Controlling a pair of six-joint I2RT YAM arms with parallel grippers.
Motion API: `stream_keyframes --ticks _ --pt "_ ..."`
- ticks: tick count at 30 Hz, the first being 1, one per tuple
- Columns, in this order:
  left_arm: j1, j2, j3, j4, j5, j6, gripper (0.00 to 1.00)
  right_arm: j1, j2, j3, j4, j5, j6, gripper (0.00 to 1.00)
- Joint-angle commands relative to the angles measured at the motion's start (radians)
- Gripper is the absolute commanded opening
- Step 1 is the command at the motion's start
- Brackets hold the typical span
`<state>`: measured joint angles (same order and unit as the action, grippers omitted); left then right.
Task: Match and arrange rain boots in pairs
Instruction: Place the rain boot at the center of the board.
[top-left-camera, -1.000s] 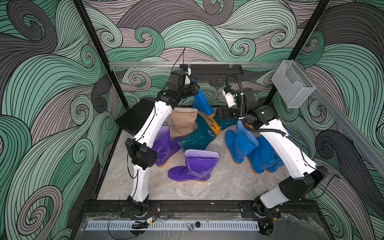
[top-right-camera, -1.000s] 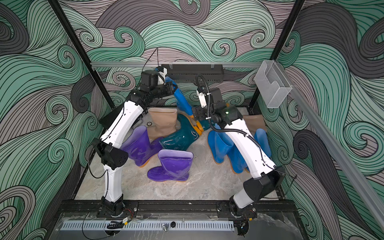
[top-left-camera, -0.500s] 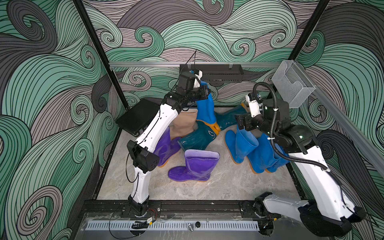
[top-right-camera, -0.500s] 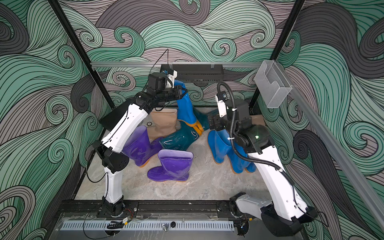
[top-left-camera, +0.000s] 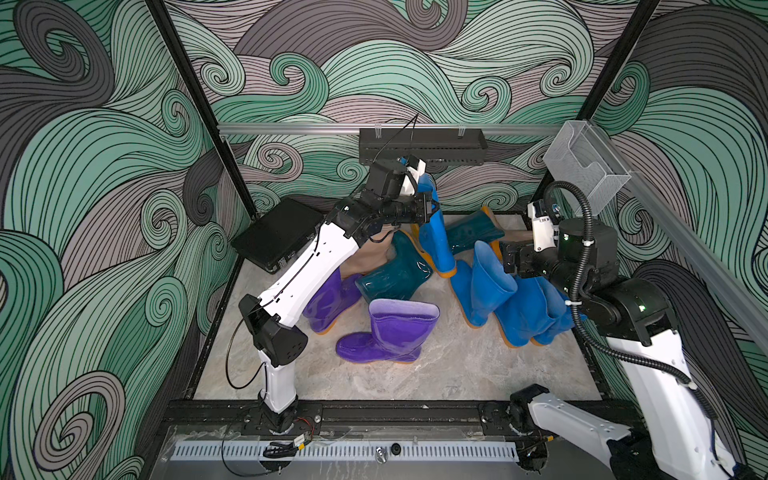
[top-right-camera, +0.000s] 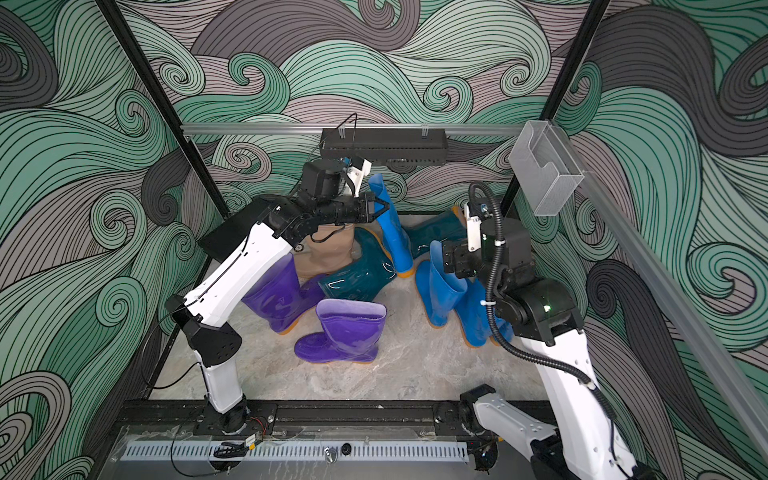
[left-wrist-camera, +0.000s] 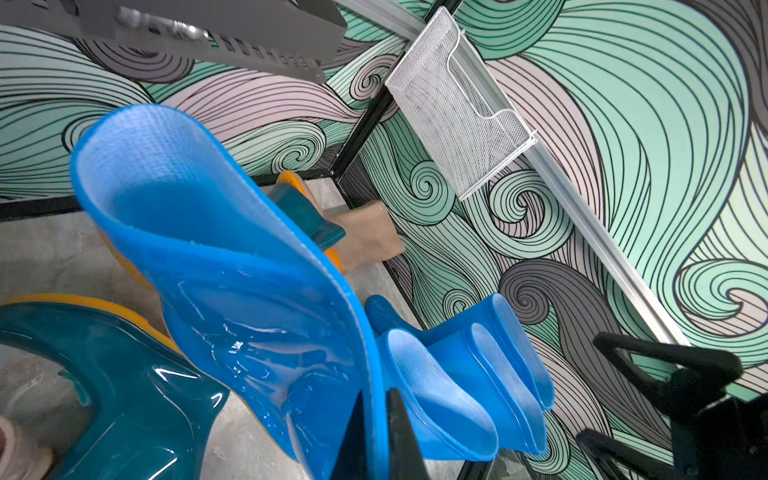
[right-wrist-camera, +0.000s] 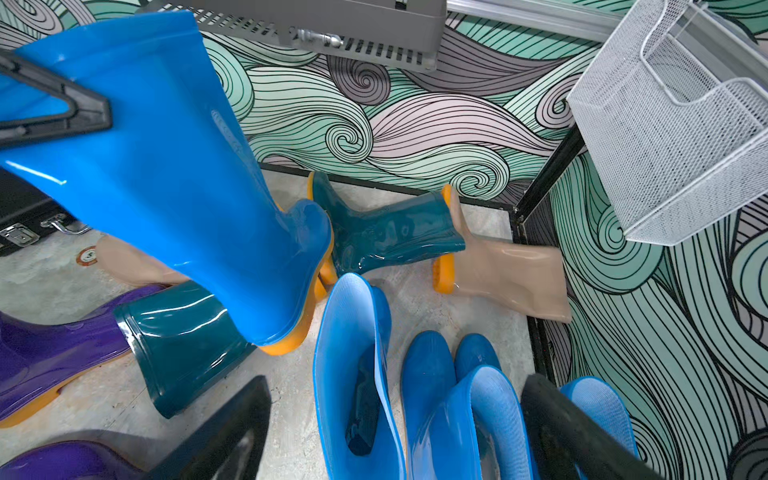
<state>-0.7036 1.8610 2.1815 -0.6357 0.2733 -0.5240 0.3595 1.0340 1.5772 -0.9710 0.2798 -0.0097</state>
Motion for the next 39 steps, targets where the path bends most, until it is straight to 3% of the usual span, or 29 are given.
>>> stream_keyframes --ticks 1,22,36,37,39 --pt "-0.023 -0.068 -0.002 0.07 0.003 0.022 0.0 -0.02 -0.012 -0.006 -0.031 -0.013 0.017 0.93" --pt "-0.211 -0.147 -0.197 0.036 -0.044 0.047 0.0 -0.034 -0.038 -0.041 -0.071 -0.077 0.055 0.91" --pt "-0.224 -0.104 -0.391 0.068 -0.044 0.019 0.01 -0.035 -0.063 -0.105 -0.07 -0.069 0.057 0.92" --pt "-0.224 -0.103 -0.388 0.061 -0.042 0.019 0.1 -0.035 -0.063 -0.106 -0.071 -0.07 0.057 0.92" --pt "-0.224 -0.106 -0.384 0.052 -0.04 0.024 0.4 -0.036 -0.062 -0.103 -0.071 -0.07 0.057 0.92"
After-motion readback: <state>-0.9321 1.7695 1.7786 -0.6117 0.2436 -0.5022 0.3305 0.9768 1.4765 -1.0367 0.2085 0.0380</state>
